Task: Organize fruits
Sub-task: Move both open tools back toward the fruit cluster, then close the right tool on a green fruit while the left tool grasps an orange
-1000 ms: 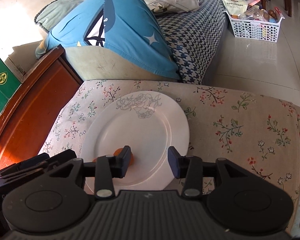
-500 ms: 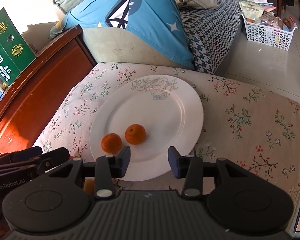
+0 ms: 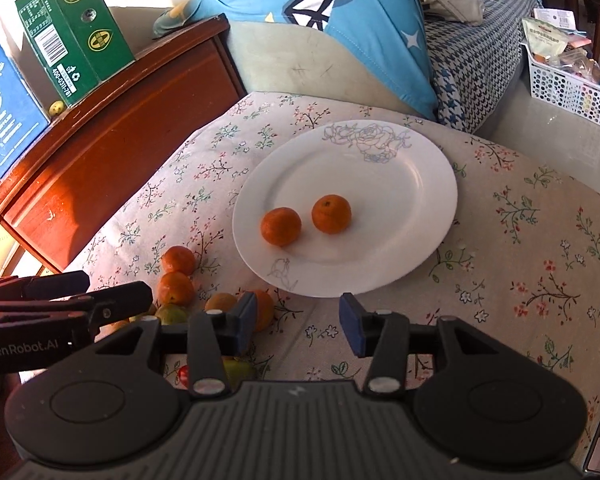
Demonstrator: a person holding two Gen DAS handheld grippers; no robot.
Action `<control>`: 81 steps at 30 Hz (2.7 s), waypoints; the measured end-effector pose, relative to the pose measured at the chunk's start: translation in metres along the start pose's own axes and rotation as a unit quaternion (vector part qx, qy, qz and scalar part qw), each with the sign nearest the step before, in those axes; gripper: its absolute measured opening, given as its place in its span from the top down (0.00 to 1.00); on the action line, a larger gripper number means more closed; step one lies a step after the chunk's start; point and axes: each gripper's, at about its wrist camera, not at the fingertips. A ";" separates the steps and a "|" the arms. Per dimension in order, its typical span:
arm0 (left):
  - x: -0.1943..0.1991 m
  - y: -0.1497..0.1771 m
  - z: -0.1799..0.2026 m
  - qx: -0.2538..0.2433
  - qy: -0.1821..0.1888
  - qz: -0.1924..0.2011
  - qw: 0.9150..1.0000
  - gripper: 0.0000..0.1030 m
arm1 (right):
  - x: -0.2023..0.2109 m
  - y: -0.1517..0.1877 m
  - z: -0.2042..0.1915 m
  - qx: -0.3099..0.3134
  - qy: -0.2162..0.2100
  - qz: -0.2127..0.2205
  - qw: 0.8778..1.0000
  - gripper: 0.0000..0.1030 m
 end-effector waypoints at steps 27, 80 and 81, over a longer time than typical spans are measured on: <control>0.011 0.042 -0.031 0.018 -0.038 -0.035 0.999 0.18 | -0.009 0.032 -0.012 0.018 0.009 -0.030 0.999 0.55; -0.033 0.064 -0.019 -0.028 -0.001 -0.012 1.000 0.67 | -0.033 0.036 -0.039 0.070 -0.010 -0.037 0.997 0.72; -0.033 0.063 -0.018 -0.029 -0.001 -0.012 1.000 0.71 | -0.033 0.036 -0.039 0.068 -0.009 -0.037 0.997 0.73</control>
Point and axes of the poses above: each gripper's, at about its wrist camera, not at the fingertips, and x roughly against the way its jaws point, z to its right, y to its underside, and after that the axes turned 11 degrees about -z, right-handed
